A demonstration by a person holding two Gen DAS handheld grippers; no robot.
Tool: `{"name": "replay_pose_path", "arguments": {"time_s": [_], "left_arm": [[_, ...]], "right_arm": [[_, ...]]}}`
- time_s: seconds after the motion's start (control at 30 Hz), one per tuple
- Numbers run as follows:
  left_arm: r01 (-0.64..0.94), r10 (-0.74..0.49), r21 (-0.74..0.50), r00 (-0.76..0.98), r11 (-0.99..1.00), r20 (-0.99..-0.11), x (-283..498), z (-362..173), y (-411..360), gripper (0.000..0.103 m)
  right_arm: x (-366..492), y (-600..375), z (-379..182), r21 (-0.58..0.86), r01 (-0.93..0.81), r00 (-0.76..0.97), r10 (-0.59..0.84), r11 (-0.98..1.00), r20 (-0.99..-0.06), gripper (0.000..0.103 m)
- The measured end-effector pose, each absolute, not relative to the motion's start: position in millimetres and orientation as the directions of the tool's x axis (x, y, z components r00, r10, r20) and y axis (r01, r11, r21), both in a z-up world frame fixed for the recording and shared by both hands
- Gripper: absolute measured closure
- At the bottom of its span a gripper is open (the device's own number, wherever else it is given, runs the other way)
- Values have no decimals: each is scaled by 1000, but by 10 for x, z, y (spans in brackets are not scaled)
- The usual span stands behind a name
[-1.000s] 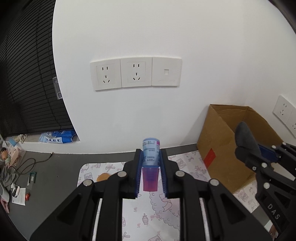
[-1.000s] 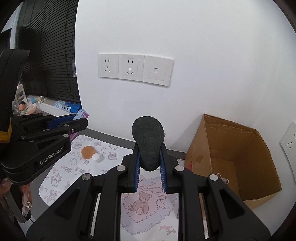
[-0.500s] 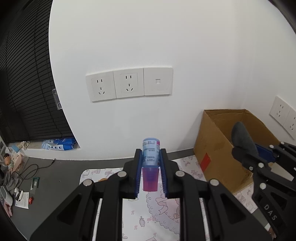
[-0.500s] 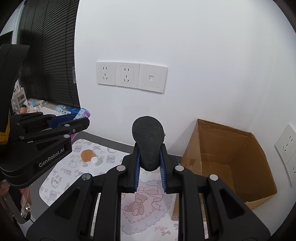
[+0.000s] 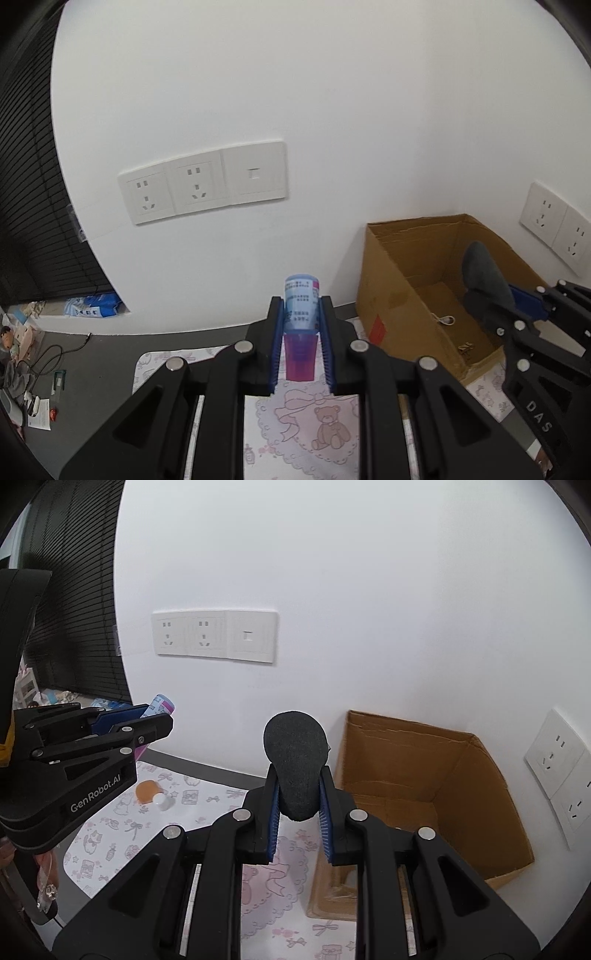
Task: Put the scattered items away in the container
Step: 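Lift the tube and black pad and carry them over the cardboard box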
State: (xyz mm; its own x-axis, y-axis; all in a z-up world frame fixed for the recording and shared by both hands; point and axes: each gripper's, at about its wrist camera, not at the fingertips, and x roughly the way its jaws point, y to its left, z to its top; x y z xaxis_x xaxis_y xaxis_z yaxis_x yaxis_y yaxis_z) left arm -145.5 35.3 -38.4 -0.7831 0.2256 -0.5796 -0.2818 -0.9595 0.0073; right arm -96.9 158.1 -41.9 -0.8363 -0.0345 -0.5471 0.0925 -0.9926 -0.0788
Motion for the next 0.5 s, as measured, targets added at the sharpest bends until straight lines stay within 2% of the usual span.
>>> {"name": "replay_pose_path", "arguments": {"time_s": [0.5], "left_arm": [[-447, 348, 14, -716, -895, -605, -1659, -474, 1434, 84]], "right_arm": [[-939, 2613, -483, -79, -57, -818, 92, -995, -567, 84]]}}
